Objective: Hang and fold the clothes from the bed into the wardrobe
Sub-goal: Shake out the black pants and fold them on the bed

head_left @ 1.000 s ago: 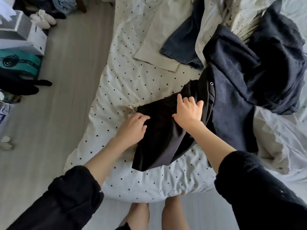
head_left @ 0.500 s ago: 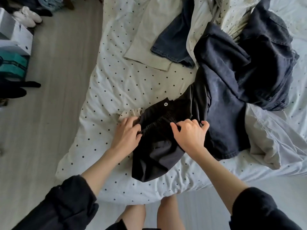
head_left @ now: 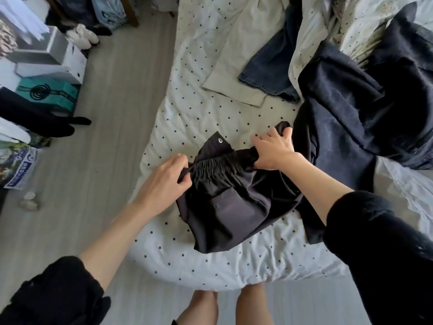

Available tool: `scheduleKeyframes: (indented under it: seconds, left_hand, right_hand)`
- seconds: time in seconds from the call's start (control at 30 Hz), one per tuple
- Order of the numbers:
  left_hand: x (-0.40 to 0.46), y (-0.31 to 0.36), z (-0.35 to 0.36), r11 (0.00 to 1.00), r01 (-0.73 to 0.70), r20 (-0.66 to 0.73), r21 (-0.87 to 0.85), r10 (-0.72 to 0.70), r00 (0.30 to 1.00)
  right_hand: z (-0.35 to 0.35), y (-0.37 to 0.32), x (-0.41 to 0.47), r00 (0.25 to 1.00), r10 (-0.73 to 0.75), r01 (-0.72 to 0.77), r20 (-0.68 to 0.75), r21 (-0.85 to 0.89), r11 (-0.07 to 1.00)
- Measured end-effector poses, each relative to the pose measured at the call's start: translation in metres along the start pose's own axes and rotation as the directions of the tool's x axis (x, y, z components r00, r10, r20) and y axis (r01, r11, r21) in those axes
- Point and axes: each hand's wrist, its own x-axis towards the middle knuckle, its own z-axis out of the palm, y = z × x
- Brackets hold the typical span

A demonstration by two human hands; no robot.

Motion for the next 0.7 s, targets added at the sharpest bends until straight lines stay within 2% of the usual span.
scheduleKeyframes:
  seconds: [0.13, 0.23, 0.27, 0.33, 0.4, 0.43, 0.47, 0.53, 0.6, 0.63, 0.7]
  left_hand:
    - [-0.019, -0.020, 0.005, 0.998, 0.060, -0.004, 0.014, -0.060, 0.998]
    - [-0.029, -0.034, 0.012, 0.994, 0.105, 0.042, 0.036, -0.106, 0.993]
    - [-0.033, -0.038, 0.016, 0.993, 0.112, 0.064, 0.044, -0.115, 0.991]
    - [-0.040, -0.043, 0.024, 0.985, 0.157, 0.089, 0.072, -0.163, 0.982]
    - [-0.044, -0.046, 0.029, 0.972, 0.216, 0.094, 0.090, -0.224, 0.970]
    - [-0.042, -0.046, 0.029, 0.968, 0.236, 0.088, 0.088, -0.244, 0.966]
    - [-0.042, -0.050, 0.031, 0.964, 0.255, 0.074, 0.073, -0.260, 0.963]
    - [-0.041, -0.053, 0.030, 0.955, 0.291, 0.067, 0.059, -0.294, 0.953]
    - [-0.042, -0.057, 0.030, 0.942, 0.326, 0.063, 0.078, -0.331, 0.941]
    - [-0.042, -0.060, 0.030, 0.928, 0.362, 0.071, 0.090, -0.369, 0.927]
    - [-0.042, -0.063, 0.033, 0.882, 0.454, 0.138, 0.124, -0.468, 0.873]
  right_hand:
    - [0.002, -0.011, -0.014, 0.979, -0.046, 0.045, 0.196, 0.006, 0.999]
    - [0.018, -0.017, -0.032, 0.980, -0.058, 0.046, 0.191, 0.068, 0.997]
    - [0.025, -0.019, -0.038, 0.992, -0.045, 0.032, 0.121, 0.104, 0.994]
    - [0.037, -0.021, -0.043, 0.993, 0.007, 0.010, -0.117, 0.139, 0.990]
    - [0.039, -0.018, -0.039, 0.948, 0.056, -0.032, -0.313, 0.081, 0.996]
    - [0.035, -0.015, -0.035, 0.933, 0.073, -0.059, -0.352, 0.050, 0.997]
    - [0.030, -0.014, -0.029, 0.937, 0.083, -0.081, -0.338, 0.020, 0.997]
    - [0.020, -0.009, -0.018, 0.971, 0.116, -0.111, -0.210, 0.038, 0.993]
    - [0.013, -0.004, -0.006, 0.986, 0.156, -0.141, -0.050, 0.220, 0.965]
    - [0.009, -0.003, 0.000, 0.983, 0.183, -0.178, 0.019, 0.364, 0.914]
    - [0.006, -0.006, 0.011, 0.960, 0.271, -0.257, 0.064, 0.579, 0.774]
